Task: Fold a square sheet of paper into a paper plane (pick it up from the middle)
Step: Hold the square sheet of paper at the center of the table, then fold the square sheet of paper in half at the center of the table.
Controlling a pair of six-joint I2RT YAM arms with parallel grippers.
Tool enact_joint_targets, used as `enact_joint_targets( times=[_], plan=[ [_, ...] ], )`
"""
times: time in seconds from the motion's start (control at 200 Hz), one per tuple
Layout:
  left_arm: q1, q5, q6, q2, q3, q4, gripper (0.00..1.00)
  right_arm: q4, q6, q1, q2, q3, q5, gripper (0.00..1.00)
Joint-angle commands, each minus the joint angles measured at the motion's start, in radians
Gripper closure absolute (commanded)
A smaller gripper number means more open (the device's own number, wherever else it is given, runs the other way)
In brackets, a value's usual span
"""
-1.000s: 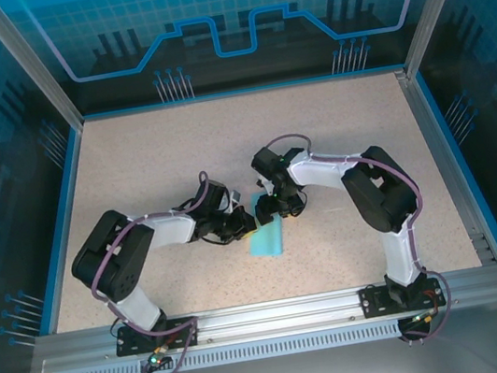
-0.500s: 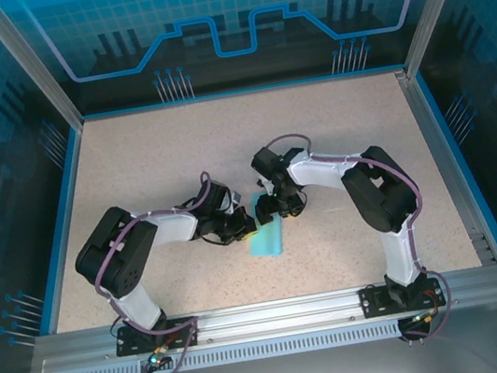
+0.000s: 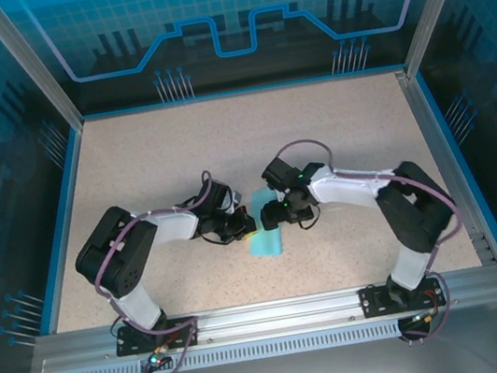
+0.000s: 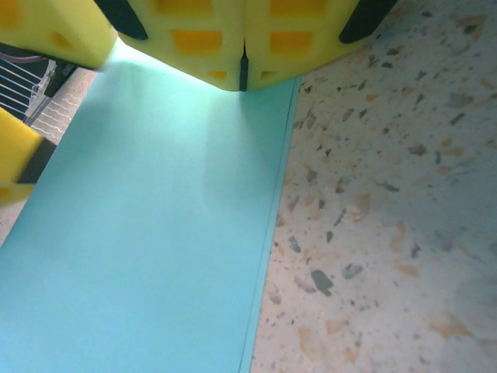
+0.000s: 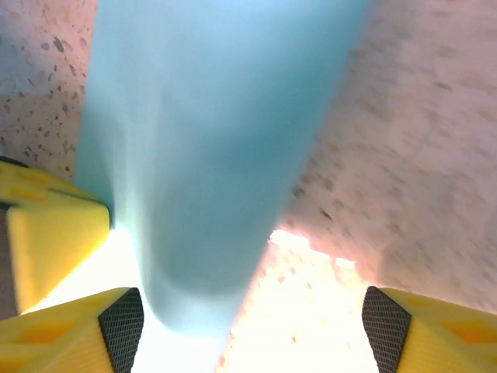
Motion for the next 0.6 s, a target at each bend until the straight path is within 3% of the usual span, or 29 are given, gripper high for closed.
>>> enact_joint_targets(
  times=[0.0, 0.14, 0.325, 0.595],
  plan=[
    [-0.007, -0.125, 0.016, 0.069, -0.046, -0.104, 0.96, 0.016, 0.086, 0.03, -0.125, -0.019, 0.083, 0.21],
    [-0.005, -0.134, 0.016, 0.058, -0.047, -0.122, 0.97, 0.069, 0.141, 0.09, -0.173, -0.032, 0.086, 0.34],
    [-0.006, -0.154, 0.016, 0.026, -0.053, -0.162, 0.97, 0.168, 0.251, 0.112, -0.111, -0.054, 0.065, 0.64],
    [-0.007, -0.164, -0.003, 0.033, -0.065, -0.161, 0.98, 0.285, 0.315, 0.11, 0.019, -0.062, 0.013, 0.86]
  ],
)
